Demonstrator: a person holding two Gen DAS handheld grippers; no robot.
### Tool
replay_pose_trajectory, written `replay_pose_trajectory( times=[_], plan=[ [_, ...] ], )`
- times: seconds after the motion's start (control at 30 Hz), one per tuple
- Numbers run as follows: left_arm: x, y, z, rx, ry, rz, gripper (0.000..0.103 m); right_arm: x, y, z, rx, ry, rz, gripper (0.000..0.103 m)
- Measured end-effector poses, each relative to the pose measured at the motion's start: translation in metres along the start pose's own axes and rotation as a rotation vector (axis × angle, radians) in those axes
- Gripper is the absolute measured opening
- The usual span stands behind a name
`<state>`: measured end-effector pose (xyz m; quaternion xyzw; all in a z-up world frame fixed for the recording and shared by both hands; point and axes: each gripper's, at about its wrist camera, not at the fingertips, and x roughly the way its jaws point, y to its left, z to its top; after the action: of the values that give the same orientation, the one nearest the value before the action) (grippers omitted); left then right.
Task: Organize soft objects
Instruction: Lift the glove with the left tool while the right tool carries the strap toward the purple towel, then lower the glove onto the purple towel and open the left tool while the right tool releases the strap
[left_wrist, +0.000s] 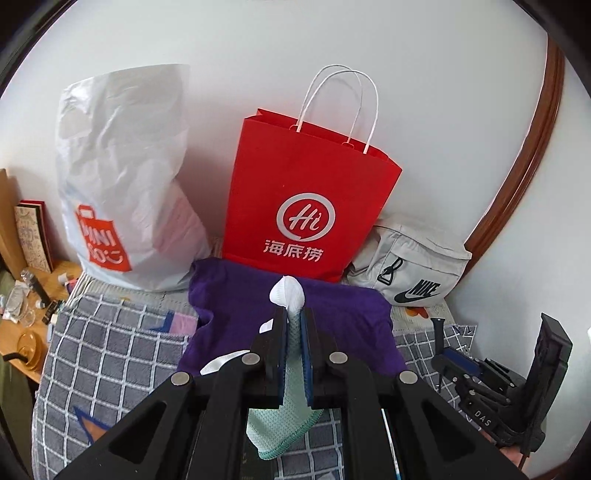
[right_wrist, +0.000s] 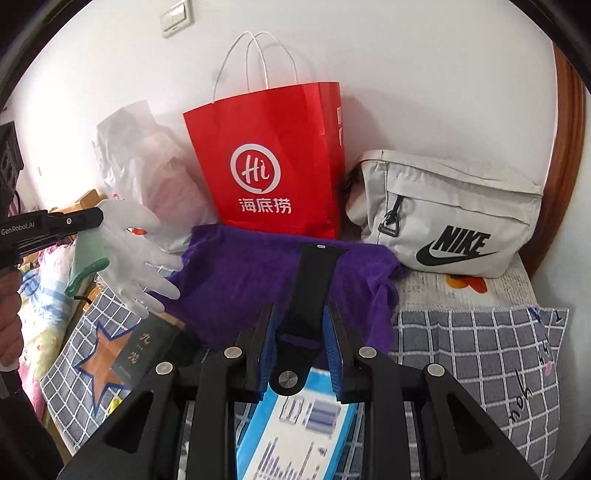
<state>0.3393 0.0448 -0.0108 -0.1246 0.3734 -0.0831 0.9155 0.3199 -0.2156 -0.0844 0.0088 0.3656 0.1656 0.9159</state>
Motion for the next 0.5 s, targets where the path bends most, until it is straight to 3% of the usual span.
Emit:
replay_pose_trajectory(
  times=[0.27, 0.5],
  plan=[
    [0.063, 0.004, 0.018, -0.041, 0.061, -0.055, 0.008, 0.045, -0.013, 0.015, -0.015, 0.028, 0.004, 0.026],
    [0.125, 0.018, 0.026, -0.053, 0.095, -0.052, 0.008, 0.095, -0.022, 0.016, -0.039, 0.11, 0.015, 0.026]
  ],
)
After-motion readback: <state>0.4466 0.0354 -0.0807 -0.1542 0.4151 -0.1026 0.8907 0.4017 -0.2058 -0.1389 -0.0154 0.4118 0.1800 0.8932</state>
